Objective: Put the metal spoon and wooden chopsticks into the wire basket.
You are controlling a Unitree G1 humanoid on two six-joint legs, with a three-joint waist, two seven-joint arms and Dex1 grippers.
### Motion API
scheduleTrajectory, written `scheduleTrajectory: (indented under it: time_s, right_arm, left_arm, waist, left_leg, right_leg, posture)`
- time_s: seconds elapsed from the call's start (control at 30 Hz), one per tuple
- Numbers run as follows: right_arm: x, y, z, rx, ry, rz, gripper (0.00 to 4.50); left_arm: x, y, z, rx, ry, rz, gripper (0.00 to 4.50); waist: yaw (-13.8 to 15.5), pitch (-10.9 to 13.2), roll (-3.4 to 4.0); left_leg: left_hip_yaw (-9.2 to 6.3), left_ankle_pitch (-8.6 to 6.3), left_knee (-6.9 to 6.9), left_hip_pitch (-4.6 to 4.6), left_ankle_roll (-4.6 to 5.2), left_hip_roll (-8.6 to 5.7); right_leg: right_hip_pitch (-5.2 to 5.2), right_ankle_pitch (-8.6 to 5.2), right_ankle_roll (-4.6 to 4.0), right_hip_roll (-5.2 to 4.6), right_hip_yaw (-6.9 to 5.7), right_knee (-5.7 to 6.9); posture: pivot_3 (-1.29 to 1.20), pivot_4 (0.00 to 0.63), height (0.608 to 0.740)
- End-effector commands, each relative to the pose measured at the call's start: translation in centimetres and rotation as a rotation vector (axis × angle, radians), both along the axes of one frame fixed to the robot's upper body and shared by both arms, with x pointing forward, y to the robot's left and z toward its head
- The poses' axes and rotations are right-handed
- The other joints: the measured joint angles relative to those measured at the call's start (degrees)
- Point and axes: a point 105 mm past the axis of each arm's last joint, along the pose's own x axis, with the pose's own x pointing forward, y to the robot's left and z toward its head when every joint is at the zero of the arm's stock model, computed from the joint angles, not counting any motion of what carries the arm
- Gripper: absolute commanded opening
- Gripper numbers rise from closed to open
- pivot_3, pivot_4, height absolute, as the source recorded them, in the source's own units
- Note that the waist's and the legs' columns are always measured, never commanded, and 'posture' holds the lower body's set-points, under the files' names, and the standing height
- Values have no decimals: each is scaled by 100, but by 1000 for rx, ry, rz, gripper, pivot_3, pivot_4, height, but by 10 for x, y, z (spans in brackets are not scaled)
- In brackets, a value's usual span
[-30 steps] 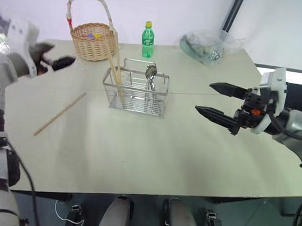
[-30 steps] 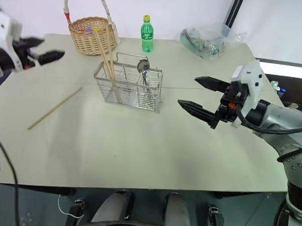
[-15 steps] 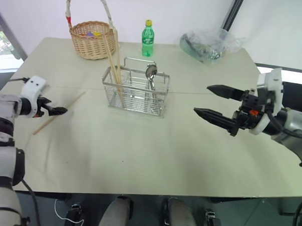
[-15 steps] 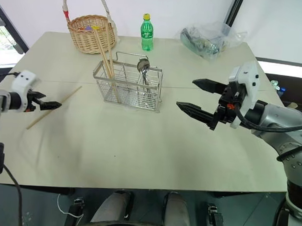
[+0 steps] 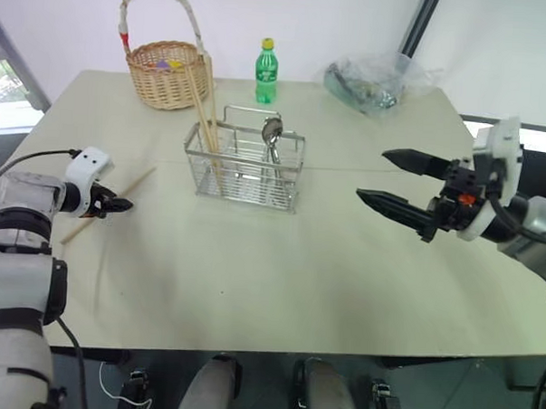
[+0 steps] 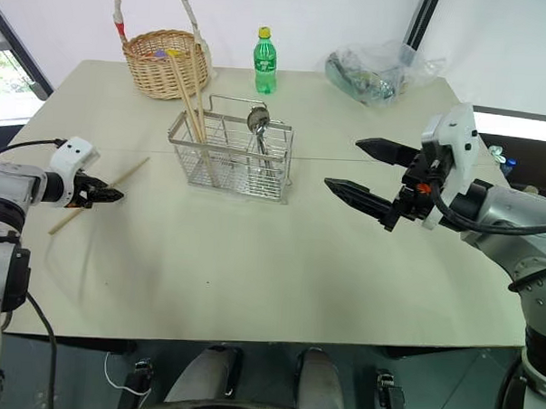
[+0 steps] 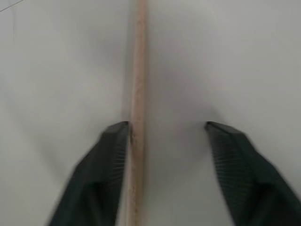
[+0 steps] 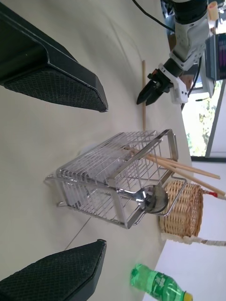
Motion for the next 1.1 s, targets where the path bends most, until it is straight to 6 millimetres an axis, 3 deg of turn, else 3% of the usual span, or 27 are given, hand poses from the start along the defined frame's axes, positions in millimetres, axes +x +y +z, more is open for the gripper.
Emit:
scheduleTrajectory:
  time_s: [0.03,0.07,0.23,0.37,0.47,0.6,0.67,0.73,0.8,0.9,0.97,1.1]
  right_arm:
    - [-5,-3,14,7,-58,-11,4500]
    - [-5,-4,14,9,-58,-15,4500]
    - [-4,-6,15,9,-60,-21,4500]
    - [-4,-6,14,7,-61,-21,4500]
    - [-4,-7,12,-10,-66,-20,4500]
    - [-8,-6,14,-21,-76,-1,4500]
    - [-8,-6,16,-21,-83,0,4500]
    - [-8,-5,17,-20,-95,0,4500]
    - [-8,-4,18,-17,-102,1,4500]
    - [-8,-3,18,-12,-106,0,4500]
    - [-7,-2,16,-11,-106,0,4500]
    - [-8,0,16,-6,-114,-2,4500]
  left_arm:
    - [-2,7,-4,26,15,43,398]
    - [-2,7,-4,25,14,46,65]
    - [0,6,-3,20,0,55,65]
    - [8,3,12,-17,-60,70,65]
    - [29,-11,58,-120,-256,55,65]
    - [50,-38,152,-390,-653,44,65]
    - [50,-50,191,-519,-812,42,65]
    - [39,-68,240,-695,-1000,-8,65]
    - [25,-80,273,-796,-1138,-38,65]
    - [14,-100,302,-930,-1218,-50,65]
    - [13,-118,310,-956,-1228,-85,65]
    - [17,-160,298,-902,-1185,-213,65]
  waist:
    - [-14,-1,2]
    - [-16,-1,2]
    - [-9,-2,3]
    - [-7,-2,3]
    - [4,1,-15]
    - [28,0,-28]
    - [11,-1,-30]
    - [-15,-2,-27]
    - [-44,-2,-25]
    - [-62,-2,-25]
    - [-58,-2,-25]
    - [-10,-2,-22]
  left_leg:
    - [0,0,0,2,0,1]
    - [1,0,-1,4,0,2]
    - [2,0,-1,4,0,3]
    - [2,0,-1,3,0,3]
    - [1,0,2,-4,0,2]
    - [-15,1,12,-35,-1,-3]
    - [-17,1,14,-37,-1,-7]
    - [-11,1,13,-35,-1,-11]
    - [-5,1,14,-33,-2,-13]
    - [-4,2,14,-29,-3,-12]
    - [-4,4,14,-24,-6,-9]
    - [1,4,14,4,-7,-10]
  right_leg:
    - [0,0,0,0,0,1]
    - [0,0,0,1,0,1]
    - [0,0,0,1,0,2]
    - [0,0,0,1,0,2]
    - [-4,0,0,2,-1,0]
    - [-19,1,0,0,-10,-2]
    - [-15,5,6,-5,-10,-9]
    - [-13,9,13,-13,-8,-11]
    - [-13,10,14,-18,-4,-10]
    - [-14,10,14,-17,-4,-10]
    - [-12,10,14,-12,-4,-6]
    - [21,10,14,-9,-4,-10]
  posture:
    - [0,150,674]
    - [0,150,674]
    - [0,150,674]
    - [0,150,674]
    - [0,150,674]
    - [0,150,674]
    - [0,150,674]
    - [0,150,674]
    - [0,150,674]
    - [0,150,674]
    - [0,150,674]
    - [0,150,674]
